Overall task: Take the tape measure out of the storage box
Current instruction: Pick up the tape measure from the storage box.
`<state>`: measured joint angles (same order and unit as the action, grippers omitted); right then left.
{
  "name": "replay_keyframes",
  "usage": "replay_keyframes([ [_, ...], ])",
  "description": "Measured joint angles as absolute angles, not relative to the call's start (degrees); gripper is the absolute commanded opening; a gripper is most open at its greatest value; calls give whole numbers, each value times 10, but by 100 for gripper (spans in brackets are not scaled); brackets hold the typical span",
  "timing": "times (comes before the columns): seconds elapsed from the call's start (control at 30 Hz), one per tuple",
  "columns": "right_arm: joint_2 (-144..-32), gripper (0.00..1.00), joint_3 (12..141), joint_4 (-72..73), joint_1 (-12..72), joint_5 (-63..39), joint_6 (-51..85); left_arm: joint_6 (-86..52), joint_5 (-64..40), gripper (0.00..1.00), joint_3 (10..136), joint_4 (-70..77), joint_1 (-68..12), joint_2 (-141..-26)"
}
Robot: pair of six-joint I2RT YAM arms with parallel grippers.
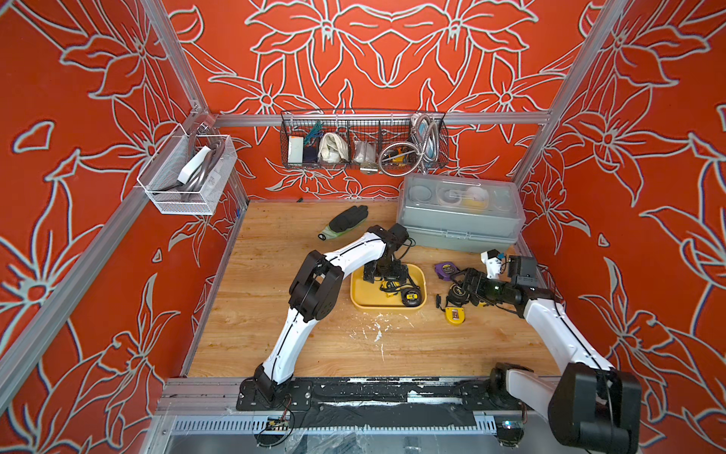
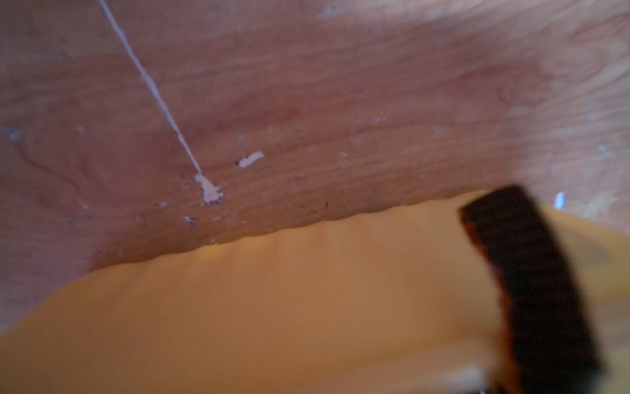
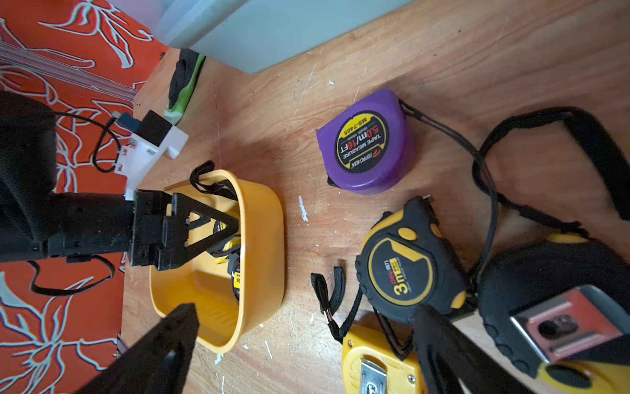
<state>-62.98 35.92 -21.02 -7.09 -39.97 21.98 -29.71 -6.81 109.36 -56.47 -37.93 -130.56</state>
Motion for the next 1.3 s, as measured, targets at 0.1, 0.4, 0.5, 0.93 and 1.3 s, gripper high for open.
replay_keyframes([
  [0.1, -629, 100, 358, -209, -71, -400, 220, -298, -69, 100, 1091, -567, -382, -1306],
  [0.4, -631, 100, 358, -203, -71, -402, 221, -289, -48, 88, 1091, -583, -407, -1312],
  [0.5, -633, 100, 356, -198, -71, -406, 223, -283, -37, 83, 1090, -585, -409, -1315],
  [0.93, -634, 100, 337, -164, -63, -455, 231, -256, -10, 55, 1067, -583, -394, -1303],
  [1.3, -637, 100, 312, -90, 17, -501, 245, -213, 10, 49, 1048, -582, -382, -1257],
])
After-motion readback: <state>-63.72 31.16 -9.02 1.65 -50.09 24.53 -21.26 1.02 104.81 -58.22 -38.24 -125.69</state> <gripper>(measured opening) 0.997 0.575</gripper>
